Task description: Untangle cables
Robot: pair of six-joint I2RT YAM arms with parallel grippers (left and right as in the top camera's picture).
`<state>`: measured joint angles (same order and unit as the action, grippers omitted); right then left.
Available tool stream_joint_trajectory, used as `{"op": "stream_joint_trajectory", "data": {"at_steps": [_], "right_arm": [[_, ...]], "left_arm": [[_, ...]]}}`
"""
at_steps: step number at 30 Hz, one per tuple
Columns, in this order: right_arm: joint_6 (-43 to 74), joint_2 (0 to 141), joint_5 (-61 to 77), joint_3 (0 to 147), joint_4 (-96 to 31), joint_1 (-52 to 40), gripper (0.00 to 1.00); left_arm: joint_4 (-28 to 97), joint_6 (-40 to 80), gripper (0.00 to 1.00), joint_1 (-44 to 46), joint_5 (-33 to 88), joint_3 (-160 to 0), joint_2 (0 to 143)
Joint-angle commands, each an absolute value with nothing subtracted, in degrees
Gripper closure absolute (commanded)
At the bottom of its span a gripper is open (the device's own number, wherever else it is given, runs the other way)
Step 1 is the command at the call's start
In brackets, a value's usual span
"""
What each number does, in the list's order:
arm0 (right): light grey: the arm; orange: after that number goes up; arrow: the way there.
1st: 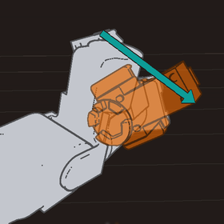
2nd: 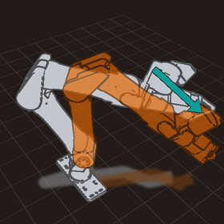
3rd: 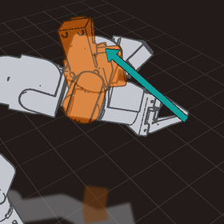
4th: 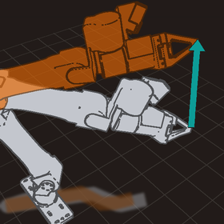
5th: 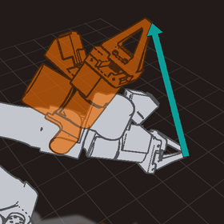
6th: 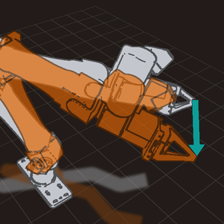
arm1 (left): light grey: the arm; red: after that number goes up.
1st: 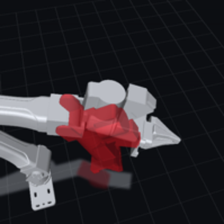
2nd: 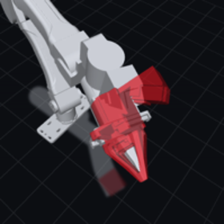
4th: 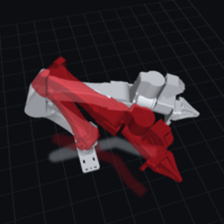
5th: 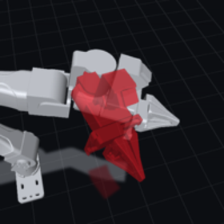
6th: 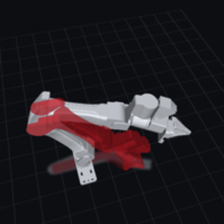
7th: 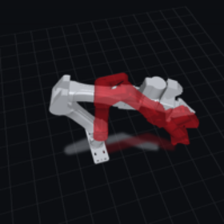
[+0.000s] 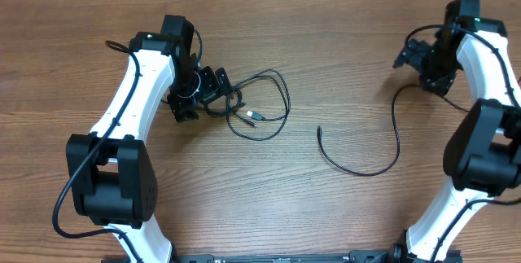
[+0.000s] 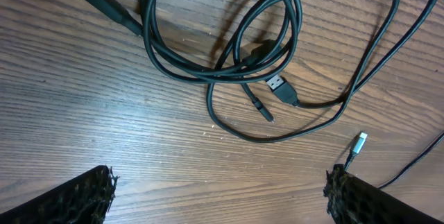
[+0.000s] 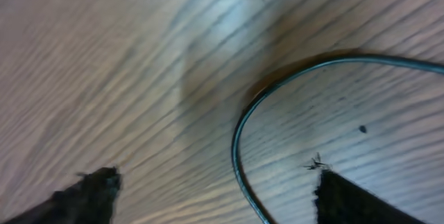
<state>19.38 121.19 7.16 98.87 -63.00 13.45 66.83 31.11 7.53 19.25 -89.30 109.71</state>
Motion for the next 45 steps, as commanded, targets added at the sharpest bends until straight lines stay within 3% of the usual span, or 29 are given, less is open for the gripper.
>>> {"op": "stream_joint_trajectory", "data": {"at_steps": [1, 20, 30, 36, 45], "right_arm": [[21.4, 122.6, 5.9, 98.6, -62.7, 13.5, 0.18], [25.5, 129.3, 3.0, 98.5, -61.1, 12.8, 0.27], [25.5, 129.6, 1.9, 98.5, -60.5, 12.8, 0.59], [25.5, 131.2, 1.3, 98.5, -60.6, 12.7, 0.60], [25.5, 132.0, 1.3, 98.5, -60.5, 12.7, 0.91]], "left_arm": [[66.8, 30.0, 0.01, 8.0, 18.9, -90.1, 109.5], [66.8, 30.0, 0.00, 8.0, 18.9, -90.1, 109.5], [66.8, 30.0, 0.01, 8.0, 18.9, -90.1, 109.5], [66.8, 30.0, 0.00, 8.0, 18.9, -90.1, 109.5], [66.8, 30.0, 0.00, 8.0, 18.9, -90.1, 109.5]]}}
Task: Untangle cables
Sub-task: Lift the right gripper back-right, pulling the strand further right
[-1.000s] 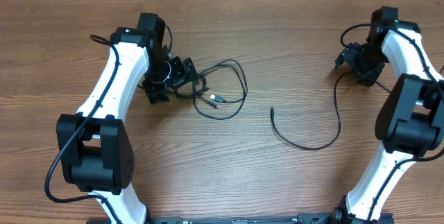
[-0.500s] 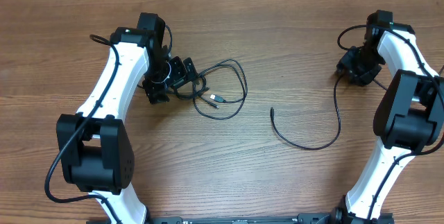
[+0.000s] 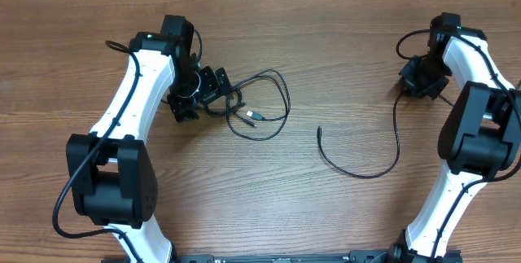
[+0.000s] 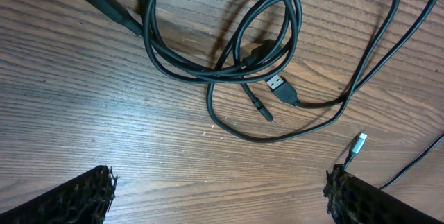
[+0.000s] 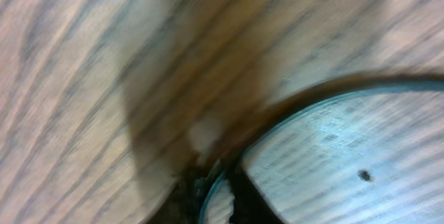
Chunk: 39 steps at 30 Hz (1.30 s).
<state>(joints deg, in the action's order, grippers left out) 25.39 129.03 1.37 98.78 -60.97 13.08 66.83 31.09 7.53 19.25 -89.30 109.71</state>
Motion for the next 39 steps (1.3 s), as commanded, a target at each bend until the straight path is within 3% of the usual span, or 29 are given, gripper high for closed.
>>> {"op": "stream_joint_trajectory", "data": {"at_steps": [1, 8, 21, 28, 39], "right_arm": [[25.5, 132.0, 1.3, 98.5, -60.5, 12.7, 0.94], [25.5, 132.0, 1.6, 104.4, -64.9, 14.6, 0.96], [25.3, 132.0, 7.0, 139.7, -76.3, 24.8, 0.96], [25.3, 132.0, 7.9, 147.3, -67.8, 27.7, 0.96], [25.1, 132.0, 10.6, 147.3, -41.5, 25.5, 0.96]], "left_arm": [[66.8, 30.0, 0.00, 8.0, 18.9, -90.1, 109.5], [66.8, 30.0, 0.01, 8.0, 18.9, -90.1, 109.5], [66.8, 30.0, 0.01, 8.0, 18.9, -90.1, 109.5], [66.8, 30.0, 0.00, 8.0, 18.9, -90.1, 109.5], [66.8, 30.0, 0.00, 8.0, 18.9, -90.1, 109.5]]}}
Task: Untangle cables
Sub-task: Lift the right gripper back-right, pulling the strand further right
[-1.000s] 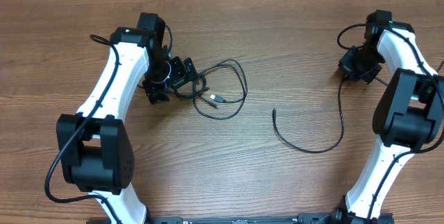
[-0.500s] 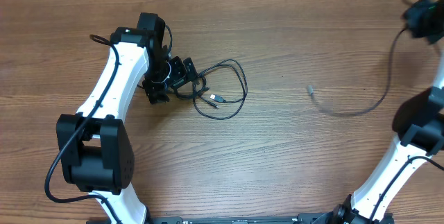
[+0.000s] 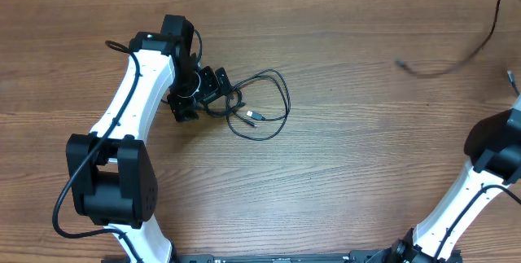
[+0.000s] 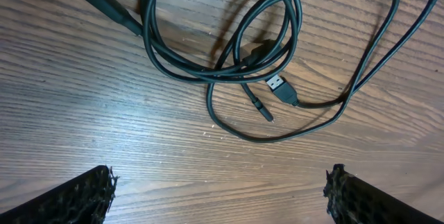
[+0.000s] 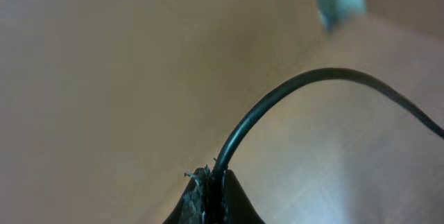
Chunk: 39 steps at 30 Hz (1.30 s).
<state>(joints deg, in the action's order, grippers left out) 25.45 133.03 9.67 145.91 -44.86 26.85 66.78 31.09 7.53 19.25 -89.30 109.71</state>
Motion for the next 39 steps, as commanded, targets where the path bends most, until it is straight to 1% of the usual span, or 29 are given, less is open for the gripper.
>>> {"op": "stream_joint_trajectory", "data": {"at_steps": [1, 5, 9, 12, 19, 29, 35, 39], "right_arm": [[25.1, 132.0, 10.6, 147.3, -38.6, 25.1, 0.96], [25.5, 132.0, 11.0, 147.3, -30.0, 24.1, 0.96], [25.6, 132.0, 13.8, 147.3, -25.3, 24.0, 0.96], [25.5, 132.0, 11.0, 147.2, -27.9, 24.0, 0.96], [25.4, 132.0, -2.1, 145.5, -38.6, 24.9, 0.96], [25.3, 132.0, -7.8, 145.3, -48.6, 28.3, 0.96], [25.1, 132.1, -10.1, 140.1, -49.3, 28.7, 0.96], [25.2, 132.2, -10.1, 135.2, -46.0, 28.7, 0.96]], "left_arm": [[66.8, 30.0, 0.00, 8.0, 18.9, -90.1, 109.5], [66.8, 30.0, 0.00, 8.0, 18.9, -90.1, 109.5], [66.8, 30.0, 0.00, 8.0, 18.9, -90.1, 109.5], [66.8, 30.0, 0.01, 8.0, 18.9, -90.1, 109.5], [66.8, 30.0, 0.00, 8.0, 18.9, -90.1, 109.5], [66.8, 30.0, 0.00, 8.0, 18.9, -90.1, 109.5], [66.8, 30.0, 0.01, 8.0, 18.9, -90.1, 109.5], [66.8, 30.0, 0.00, 8.0, 18.9, -90.1, 109.5]]}}
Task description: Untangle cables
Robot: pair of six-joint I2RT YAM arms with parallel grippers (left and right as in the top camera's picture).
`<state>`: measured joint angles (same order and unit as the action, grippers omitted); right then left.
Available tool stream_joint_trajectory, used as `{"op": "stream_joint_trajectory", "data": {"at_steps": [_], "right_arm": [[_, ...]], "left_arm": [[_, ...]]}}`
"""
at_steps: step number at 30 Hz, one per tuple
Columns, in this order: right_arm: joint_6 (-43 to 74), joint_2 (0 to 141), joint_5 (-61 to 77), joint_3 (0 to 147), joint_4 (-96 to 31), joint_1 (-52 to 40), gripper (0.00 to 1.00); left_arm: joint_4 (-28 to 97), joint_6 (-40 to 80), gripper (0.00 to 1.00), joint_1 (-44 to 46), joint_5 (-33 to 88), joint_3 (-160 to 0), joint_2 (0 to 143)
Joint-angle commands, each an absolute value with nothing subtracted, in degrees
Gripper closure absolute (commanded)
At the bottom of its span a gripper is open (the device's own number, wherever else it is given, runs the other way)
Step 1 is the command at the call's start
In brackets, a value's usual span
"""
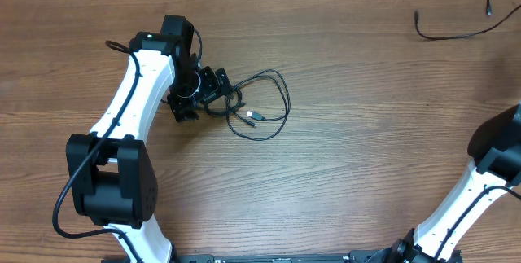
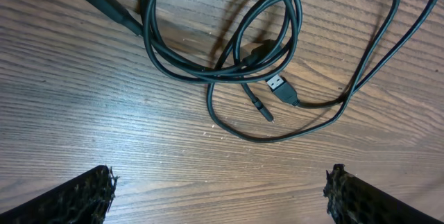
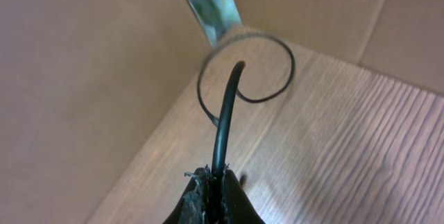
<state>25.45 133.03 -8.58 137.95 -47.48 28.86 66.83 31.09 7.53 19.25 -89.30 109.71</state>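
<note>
A tangle of black cables (image 1: 259,104) lies left of the table's middle. In the left wrist view its loops (image 2: 229,50) cross over a USB plug (image 2: 277,84) and a thin jack (image 2: 262,109). My left gripper (image 2: 220,196) stands open just beside the tangle, nothing between its fingers (image 2: 76,200). A separate thin black cable (image 1: 452,33) lies curved at the far right corner of the table. My right gripper (image 3: 216,186) is shut on that thin cable (image 3: 225,120), whose free end curls into a loop (image 3: 263,71). In the overhead view the right gripper is out of frame.
A brown cardboard wall (image 3: 90,64) runs along the table's far side, with a blue-green strip (image 3: 208,2) at its corner. The left arm (image 1: 134,92) reaches in from the front left. The right arm's lower links (image 1: 492,165) stand at the right edge.
The thin cable has shifted farther toward the back right corner and now shows sharp, curved along the far edge. The right gripper is still shut on it. The left arm and tangle are unchanged.
My right gripper was open above one end of the thin cable, which lay right of centre. Then it was down and shut on that end. Then the cable was off the middle of the table, and now it is at the far right corner. The left gripper stayed open by the tangle.
</note>
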Motion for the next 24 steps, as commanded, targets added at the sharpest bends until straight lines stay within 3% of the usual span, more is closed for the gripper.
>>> {"op": "stream_joint_trajectory", "data": {"at_steps": [1, 8, 11, 13, 16, 19, 24], "right_arm": [[25.3, 132.2, -10.1, 133.8, -44.7, 28.7, 0.96], [25.3, 132.2, -9.3, 125.2, -36.1, 28.5, 0.93], [25.3, 132.3, -9.4, 123.5, -34.8, 28.5, 0.83], [25.3, 132.3, -9.1, 123.0, -34.5, 28.5, 0.69], [25.2, 132.3, -8.8, 123.0, -34.8, 28.5, 0.27], [25.0, 132.3, -5.1, 123.0, -35.0, 28.5, 0.00], [25.1, 132.2, 2.6, 123.2, -36.9, 29.0, 0.00]], "left_arm": [[66.8, 30.0, 0.00, 8.0, 18.9, -90.1, 109.5], [66.8, 30.0, 0.01, 8.0, 18.9, -90.1, 109.5], [66.8, 30.0, 0.00, 8.0, 18.9, -90.1, 109.5], [66.8, 30.0, 0.00, 8.0, 18.9, -90.1, 109.5], [66.8, 30.0, 0.00, 8.0, 18.9, -90.1, 109.5], [66.8, 30.0, 0.00, 8.0, 18.9, -90.1, 109.5], [66.8, 30.0, 0.00, 8.0, 18.9, -90.1, 109.5]]}}
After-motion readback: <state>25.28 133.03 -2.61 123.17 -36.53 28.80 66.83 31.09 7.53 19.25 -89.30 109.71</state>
